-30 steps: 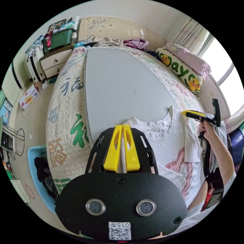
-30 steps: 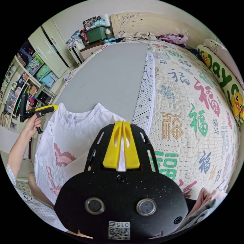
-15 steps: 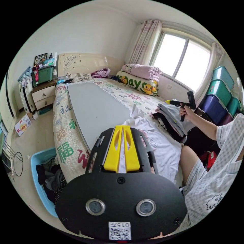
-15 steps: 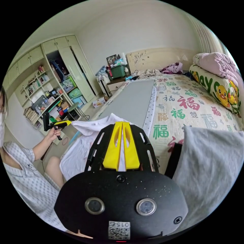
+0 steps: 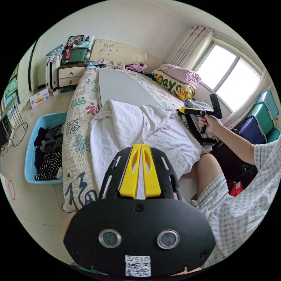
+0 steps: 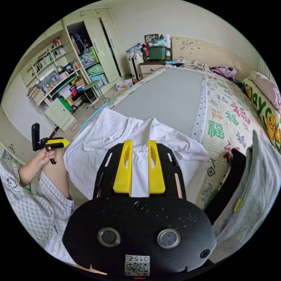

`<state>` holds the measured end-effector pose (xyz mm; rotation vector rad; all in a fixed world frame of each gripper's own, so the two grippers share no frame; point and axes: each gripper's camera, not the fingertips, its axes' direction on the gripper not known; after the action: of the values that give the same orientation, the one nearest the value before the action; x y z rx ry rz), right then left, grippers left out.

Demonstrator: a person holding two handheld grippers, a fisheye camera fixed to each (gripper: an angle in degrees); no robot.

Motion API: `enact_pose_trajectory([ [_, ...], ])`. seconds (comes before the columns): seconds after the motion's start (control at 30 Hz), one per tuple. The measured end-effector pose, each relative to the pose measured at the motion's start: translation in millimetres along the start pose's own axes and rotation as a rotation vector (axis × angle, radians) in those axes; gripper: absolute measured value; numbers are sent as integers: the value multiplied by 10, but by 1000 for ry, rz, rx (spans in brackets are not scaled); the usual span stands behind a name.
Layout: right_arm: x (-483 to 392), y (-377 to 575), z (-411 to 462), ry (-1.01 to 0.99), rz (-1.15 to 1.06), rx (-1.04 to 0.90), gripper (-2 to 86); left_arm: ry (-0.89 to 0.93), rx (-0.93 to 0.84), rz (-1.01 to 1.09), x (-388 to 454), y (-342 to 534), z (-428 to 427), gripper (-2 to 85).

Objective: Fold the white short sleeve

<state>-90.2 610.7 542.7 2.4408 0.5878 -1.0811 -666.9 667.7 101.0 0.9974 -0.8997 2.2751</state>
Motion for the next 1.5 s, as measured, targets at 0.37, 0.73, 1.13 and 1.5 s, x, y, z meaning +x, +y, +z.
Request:
enact_pose_trajectory([
  [0.37, -265, -1341, 1248, 253, -356, -405, 122, -53, -172, 174, 211, -394, 534, 96],
  [0.73, 53, -1397, 1066, 114, -166, -448, -4, 5, -183, 106, 219, -493, 612, 15],
  [1.13, -292, 1061, -1508, 129, 14, -110, -9, 111, -55, 189, 1217, -40, -550, 5],
  [1.5, -320, 1868, -972, 97, 285, -276, 9, 71, -280, 155, 1867, 501, -281, 5],
])
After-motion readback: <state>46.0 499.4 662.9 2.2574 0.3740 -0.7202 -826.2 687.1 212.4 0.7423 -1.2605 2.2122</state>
